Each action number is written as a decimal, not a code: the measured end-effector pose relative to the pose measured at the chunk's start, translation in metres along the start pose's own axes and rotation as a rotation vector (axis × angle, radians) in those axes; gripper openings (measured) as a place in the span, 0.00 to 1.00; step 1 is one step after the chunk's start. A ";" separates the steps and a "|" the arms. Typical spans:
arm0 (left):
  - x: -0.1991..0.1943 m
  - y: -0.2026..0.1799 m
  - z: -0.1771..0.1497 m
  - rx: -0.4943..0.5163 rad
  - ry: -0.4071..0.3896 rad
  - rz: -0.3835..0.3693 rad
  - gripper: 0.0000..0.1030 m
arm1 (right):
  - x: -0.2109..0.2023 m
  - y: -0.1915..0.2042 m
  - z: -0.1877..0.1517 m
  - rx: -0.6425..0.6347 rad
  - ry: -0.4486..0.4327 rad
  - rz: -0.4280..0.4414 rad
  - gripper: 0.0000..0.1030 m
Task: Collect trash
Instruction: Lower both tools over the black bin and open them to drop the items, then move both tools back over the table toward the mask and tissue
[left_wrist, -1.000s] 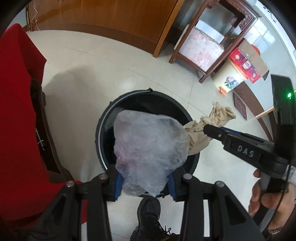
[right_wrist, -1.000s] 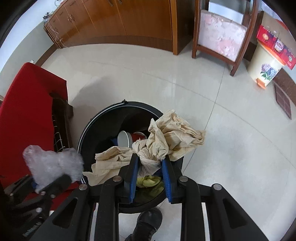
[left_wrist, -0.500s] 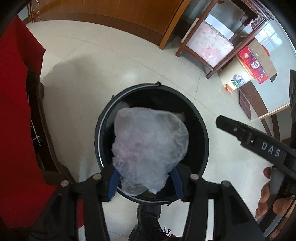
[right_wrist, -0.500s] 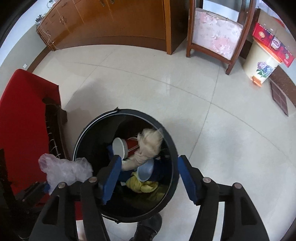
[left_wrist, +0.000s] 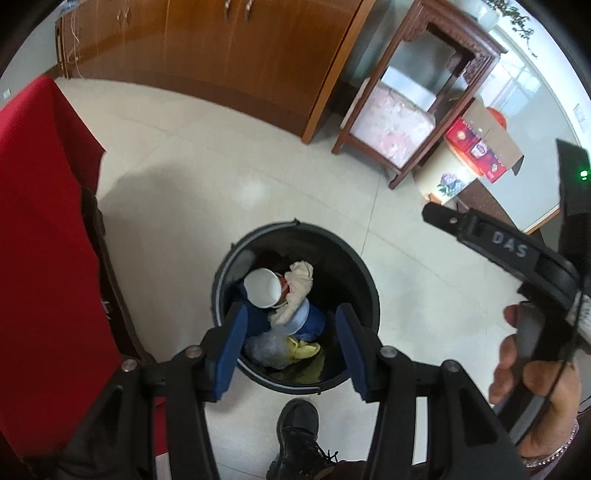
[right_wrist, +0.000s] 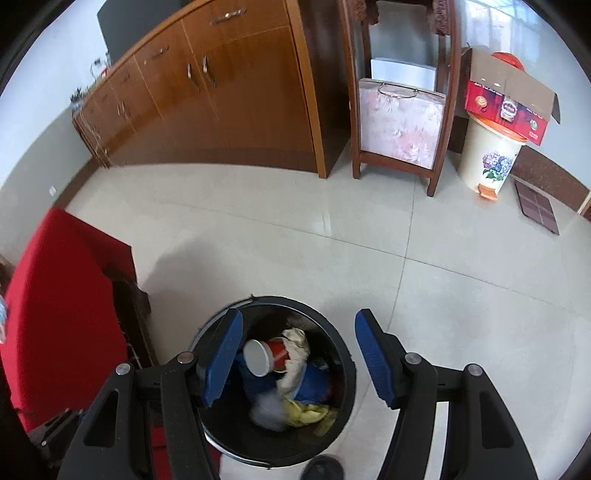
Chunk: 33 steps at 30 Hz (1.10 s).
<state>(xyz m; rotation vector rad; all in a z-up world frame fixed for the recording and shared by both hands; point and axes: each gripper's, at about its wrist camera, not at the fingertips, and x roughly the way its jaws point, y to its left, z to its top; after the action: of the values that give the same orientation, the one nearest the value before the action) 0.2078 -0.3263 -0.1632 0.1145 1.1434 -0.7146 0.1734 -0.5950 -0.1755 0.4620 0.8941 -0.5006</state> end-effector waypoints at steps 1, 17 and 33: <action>-0.005 0.000 0.000 -0.003 -0.010 0.001 0.51 | -0.004 0.002 0.000 0.004 -0.008 0.009 0.63; -0.144 0.086 -0.019 -0.145 -0.248 0.218 0.55 | -0.075 0.101 -0.037 -0.149 -0.128 0.106 0.63; -0.232 0.192 -0.056 -0.311 -0.401 0.493 0.71 | -0.147 0.269 -0.063 -0.378 -0.179 0.261 0.74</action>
<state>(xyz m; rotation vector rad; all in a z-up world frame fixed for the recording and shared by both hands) 0.2218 -0.0462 -0.0397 -0.0122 0.7813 -0.1062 0.2152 -0.3141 -0.0433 0.1798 0.7211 -0.1252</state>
